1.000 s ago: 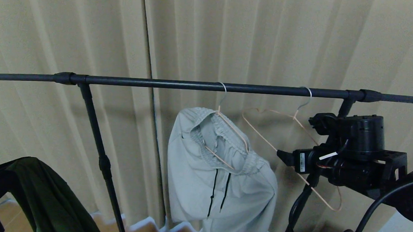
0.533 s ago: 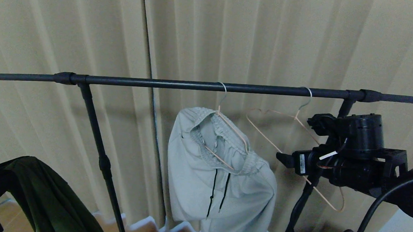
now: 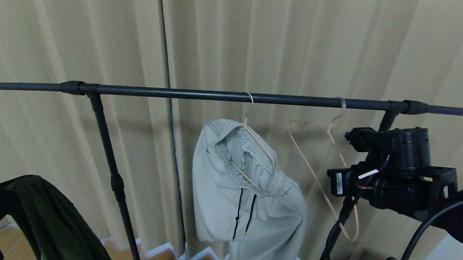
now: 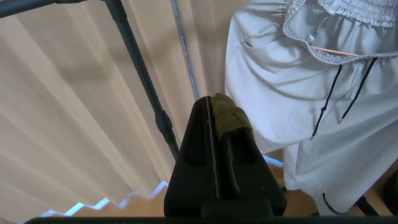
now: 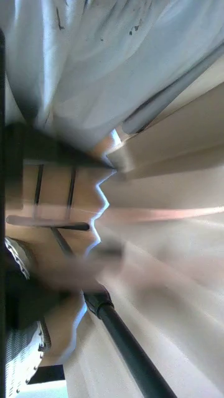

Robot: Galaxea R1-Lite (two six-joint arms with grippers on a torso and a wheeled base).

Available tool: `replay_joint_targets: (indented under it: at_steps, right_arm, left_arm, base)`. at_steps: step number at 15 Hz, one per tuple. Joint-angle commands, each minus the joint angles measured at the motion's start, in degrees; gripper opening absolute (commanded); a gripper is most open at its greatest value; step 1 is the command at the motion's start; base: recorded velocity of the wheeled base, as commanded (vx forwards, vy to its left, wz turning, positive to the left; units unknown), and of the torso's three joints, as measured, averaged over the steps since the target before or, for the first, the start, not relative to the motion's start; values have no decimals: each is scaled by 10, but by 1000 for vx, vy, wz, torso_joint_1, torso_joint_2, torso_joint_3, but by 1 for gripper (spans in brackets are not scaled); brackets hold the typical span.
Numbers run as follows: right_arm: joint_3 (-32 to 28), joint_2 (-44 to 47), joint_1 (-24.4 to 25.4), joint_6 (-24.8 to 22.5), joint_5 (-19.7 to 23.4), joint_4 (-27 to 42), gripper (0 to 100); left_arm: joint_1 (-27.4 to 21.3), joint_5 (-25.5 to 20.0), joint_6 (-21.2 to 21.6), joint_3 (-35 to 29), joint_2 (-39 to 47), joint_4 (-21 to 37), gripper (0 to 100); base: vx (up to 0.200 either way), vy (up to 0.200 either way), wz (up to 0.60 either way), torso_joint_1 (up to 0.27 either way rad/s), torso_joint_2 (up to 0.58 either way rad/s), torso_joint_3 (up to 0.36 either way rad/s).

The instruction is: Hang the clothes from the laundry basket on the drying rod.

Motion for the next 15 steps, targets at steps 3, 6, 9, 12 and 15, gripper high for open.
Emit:
replay_joint_targets:
  at_steps: [3, 6, 9, 12, 15]
  right_arm:
    - [2, -8, -4, 0, 0, 1, 0]
    - [4, -22, -5, -1, -1, -1, 0]
    - [5, -41, -5, -1, -2, -1, 0]
    - [5, -57, -18, -1, -3, -8, 0]
    - [6, -88, -18, -1, -3, -7, 0]
  left_arm:
    - [0, 0, 0, 1, 1, 0, 0]
    - [0, 0, 0, 0, 0, 0, 0]
    - [0, 0, 1, 1, -3, 0, 0]
    - [0, 0, 1, 1, -2, 0, 0]
    - [0, 0, 1, 3, -2, 0, 0]
  base:
    - [0, 0, 0, 0, 0, 0]
    - [0, 0, 0, 0, 0, 0]
    - [0, 0, 0, 0, 0, 0]
    - [0, 0, 0, 0, 0, 0]
    - [0, 0, 0, 0, 0, 0]
